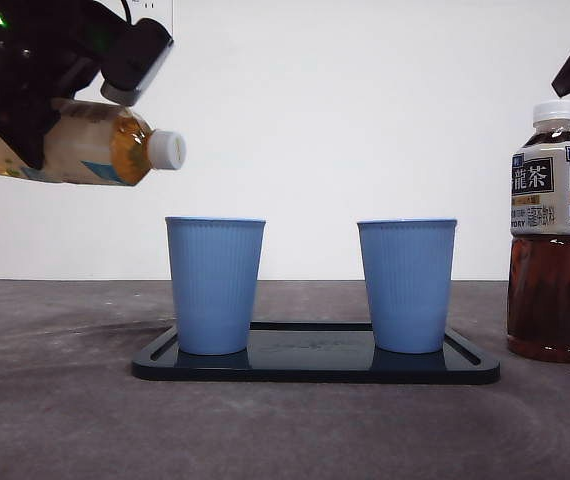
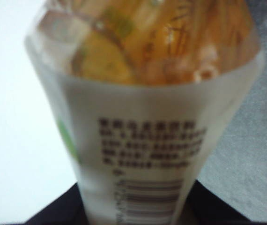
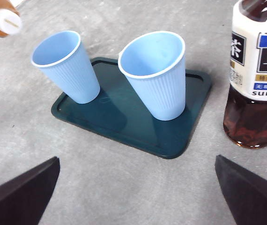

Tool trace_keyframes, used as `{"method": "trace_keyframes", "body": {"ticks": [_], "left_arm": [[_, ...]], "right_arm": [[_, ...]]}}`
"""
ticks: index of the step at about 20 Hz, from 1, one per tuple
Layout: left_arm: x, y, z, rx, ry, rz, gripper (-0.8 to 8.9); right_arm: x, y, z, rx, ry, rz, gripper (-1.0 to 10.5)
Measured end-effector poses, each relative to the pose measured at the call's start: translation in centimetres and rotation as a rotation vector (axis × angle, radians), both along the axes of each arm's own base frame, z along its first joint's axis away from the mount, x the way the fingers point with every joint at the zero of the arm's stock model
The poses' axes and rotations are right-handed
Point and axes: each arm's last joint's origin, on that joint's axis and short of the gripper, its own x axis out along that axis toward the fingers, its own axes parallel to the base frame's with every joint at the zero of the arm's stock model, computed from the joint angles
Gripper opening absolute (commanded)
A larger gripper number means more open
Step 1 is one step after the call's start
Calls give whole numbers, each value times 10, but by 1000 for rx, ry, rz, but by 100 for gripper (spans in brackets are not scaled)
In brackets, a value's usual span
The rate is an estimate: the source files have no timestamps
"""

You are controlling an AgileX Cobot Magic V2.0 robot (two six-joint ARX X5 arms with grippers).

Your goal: Pour the drink into the cup

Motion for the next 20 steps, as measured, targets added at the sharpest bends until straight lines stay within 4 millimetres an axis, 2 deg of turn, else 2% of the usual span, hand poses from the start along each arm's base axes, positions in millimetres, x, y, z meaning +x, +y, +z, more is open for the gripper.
{"method": "trace_keyframes", "body": {"ticks": [6,16,20], "left_arm": [[6,-7,-11,39,17,1,19],[7,-8,-11,37,14,2,20],[6,-7,-10,-54,-22,59,19]], "right_arm": [[-1,1,0,0,0,12,545],[-1,1,0,0,0,12,545],[0,1,0,0,0,11,545]]}}
